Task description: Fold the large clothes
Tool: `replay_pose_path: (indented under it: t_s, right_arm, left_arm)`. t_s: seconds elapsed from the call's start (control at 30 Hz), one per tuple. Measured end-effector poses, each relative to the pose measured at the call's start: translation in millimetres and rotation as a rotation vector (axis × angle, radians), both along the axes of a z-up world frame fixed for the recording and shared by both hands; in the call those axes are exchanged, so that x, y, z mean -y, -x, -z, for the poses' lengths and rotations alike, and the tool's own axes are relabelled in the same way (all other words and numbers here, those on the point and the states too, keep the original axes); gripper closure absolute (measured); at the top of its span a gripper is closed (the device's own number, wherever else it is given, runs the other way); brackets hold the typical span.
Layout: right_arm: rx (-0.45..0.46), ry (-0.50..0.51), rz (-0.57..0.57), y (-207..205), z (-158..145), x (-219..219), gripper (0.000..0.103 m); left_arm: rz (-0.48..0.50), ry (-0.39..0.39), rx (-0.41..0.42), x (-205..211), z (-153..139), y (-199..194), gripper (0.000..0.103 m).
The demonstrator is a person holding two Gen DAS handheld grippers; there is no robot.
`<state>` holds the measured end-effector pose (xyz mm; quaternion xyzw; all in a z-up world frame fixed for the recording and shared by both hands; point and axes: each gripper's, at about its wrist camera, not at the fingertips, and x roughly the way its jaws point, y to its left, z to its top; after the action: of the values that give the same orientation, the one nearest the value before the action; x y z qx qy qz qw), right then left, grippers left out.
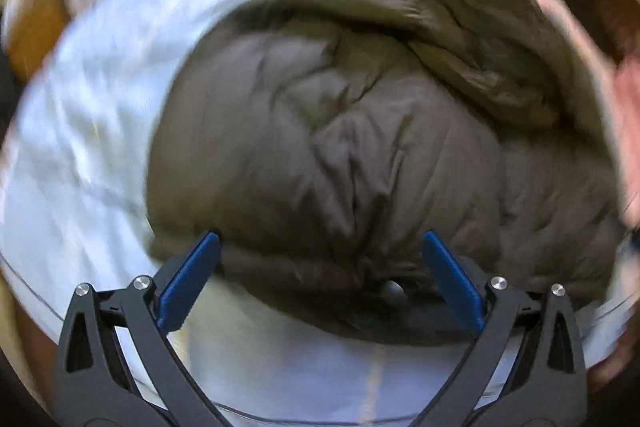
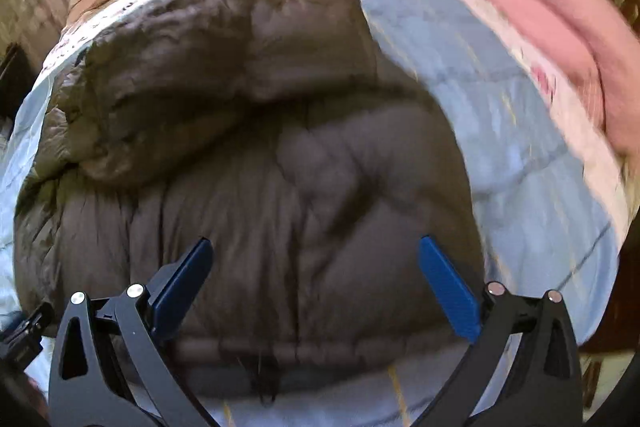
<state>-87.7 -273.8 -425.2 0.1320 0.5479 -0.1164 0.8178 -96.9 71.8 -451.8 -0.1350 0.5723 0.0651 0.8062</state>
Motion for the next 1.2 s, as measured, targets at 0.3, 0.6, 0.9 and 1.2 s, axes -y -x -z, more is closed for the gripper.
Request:
replay_pose_path:
  t_s: [0.3, 0.6, 0.9, 1.2]
  right_arm:
    - [-0.136, -0.062, 0.139, 32, 40, 13, 0.001]
    - [-0.181, -0.212, 0.21, 57, 69, 21, 0.001]
    - [0.058, -0.563, 0.411, 58, 87, 56, 0.001]
    - [0.121, -0.537, 0.366, 29, 105, 39, 0.04]
  left_arm:
    - [-0.269, 0.363, -0.028, -39, 43, 32, 0.002]
    - [-0.354, 0.4, -0.029, -30, 70, 30, 0.002]
    - [-0.409, 0.533, 0.138, -31, 71, 3, 0.002]
    - [-0.397, 0.593, 0.2, -33, 88, 12, 0.058]
